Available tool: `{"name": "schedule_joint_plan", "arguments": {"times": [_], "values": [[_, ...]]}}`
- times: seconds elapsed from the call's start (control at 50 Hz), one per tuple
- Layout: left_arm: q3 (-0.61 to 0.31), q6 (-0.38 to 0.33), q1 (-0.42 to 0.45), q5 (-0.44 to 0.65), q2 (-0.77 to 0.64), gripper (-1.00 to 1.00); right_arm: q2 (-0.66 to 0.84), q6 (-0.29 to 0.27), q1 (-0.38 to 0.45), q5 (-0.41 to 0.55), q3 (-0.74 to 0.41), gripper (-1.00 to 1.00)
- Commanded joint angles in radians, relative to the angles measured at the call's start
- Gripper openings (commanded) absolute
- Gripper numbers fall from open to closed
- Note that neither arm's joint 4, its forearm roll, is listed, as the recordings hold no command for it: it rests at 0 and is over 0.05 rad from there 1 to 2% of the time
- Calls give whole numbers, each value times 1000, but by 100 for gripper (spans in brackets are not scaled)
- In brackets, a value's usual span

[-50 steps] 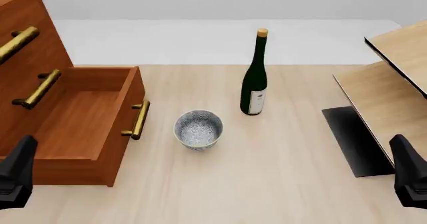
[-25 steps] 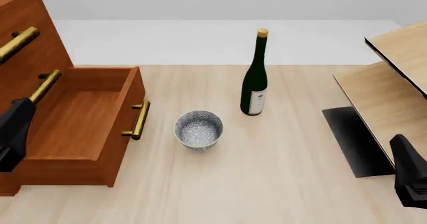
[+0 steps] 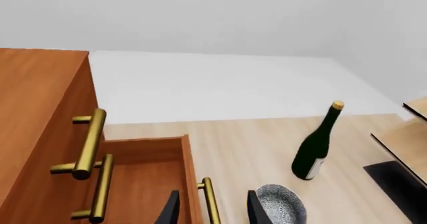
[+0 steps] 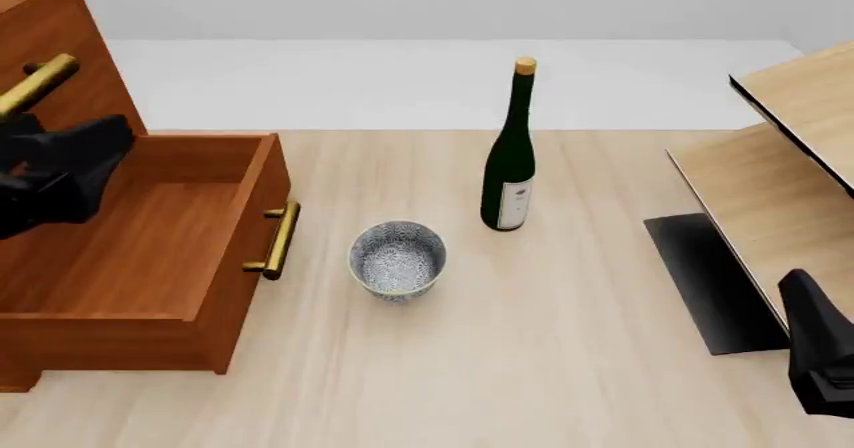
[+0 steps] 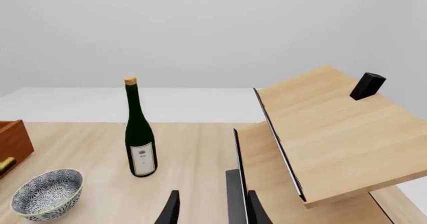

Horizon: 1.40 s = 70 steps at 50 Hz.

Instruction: Close the bottom drawer of the cabinet and open the top drawer.

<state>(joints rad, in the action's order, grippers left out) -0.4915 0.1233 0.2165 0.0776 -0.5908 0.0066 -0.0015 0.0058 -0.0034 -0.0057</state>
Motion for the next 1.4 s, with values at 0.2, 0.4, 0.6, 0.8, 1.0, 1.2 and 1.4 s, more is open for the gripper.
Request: {"name": "schedule_joint_plan", "arguments": {"times": [0.2,0.4,0.6,0.8,1.0,1.2,1.4], "values": [[-196,180,153,195,-241,100,0,1,6,0,0,100],[-194,247,191,243,-312,100,0,3,2,0,0,100],[-189,277,230,307,-362,100,1,4,4,0,0,100],[-198,310,270,323,-412,100,1,5,7,0,0,100],[-224,341,326,358,-447,100,7,8,5,-3,1,100],[-184,371,298,361,-499,100,13,9,0,-4,1,100],[-149,356,300,352,-551,100,13,12,-1,-2,1,100]]}}
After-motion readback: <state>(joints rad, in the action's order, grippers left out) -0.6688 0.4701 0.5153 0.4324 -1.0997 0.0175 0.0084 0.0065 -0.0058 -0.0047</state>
